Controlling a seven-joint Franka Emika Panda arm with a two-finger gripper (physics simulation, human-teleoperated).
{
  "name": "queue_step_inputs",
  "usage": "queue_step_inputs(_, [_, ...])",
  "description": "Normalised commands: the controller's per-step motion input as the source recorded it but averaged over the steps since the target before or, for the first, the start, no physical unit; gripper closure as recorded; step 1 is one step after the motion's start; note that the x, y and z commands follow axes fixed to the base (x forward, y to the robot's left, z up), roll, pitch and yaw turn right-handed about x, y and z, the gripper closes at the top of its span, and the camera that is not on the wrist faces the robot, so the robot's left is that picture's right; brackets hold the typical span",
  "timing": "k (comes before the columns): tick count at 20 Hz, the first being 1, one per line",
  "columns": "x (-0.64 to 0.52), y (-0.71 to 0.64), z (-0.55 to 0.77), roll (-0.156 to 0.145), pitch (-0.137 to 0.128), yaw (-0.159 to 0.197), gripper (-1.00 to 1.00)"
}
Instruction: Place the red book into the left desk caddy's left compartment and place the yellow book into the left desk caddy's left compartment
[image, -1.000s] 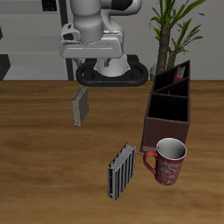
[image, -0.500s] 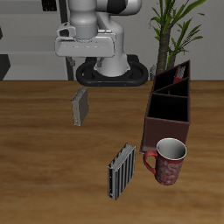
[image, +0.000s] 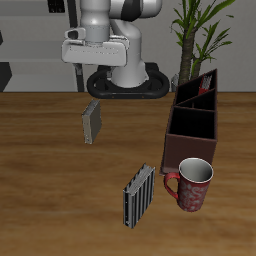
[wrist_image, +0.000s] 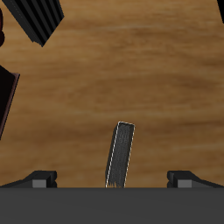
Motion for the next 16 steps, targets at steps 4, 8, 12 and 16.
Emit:
queue_step_inputs(4, [0.02,-0.06,-0.17,-0.002,-0.041,-0.023,-1.00])
queue_step_inputs(8, [0.11,-0.11,-0.09,-0.028,-0.001,-0.031,-1.00])
queue_step_inputs(12, [0.19,-0.09,-0.19,-0.030,0.025,-0.021,-1.00])
queue_step_inputs(16, [0.12,-0.07,-0.13,-0.010,0.021,-0.036,-1.00])
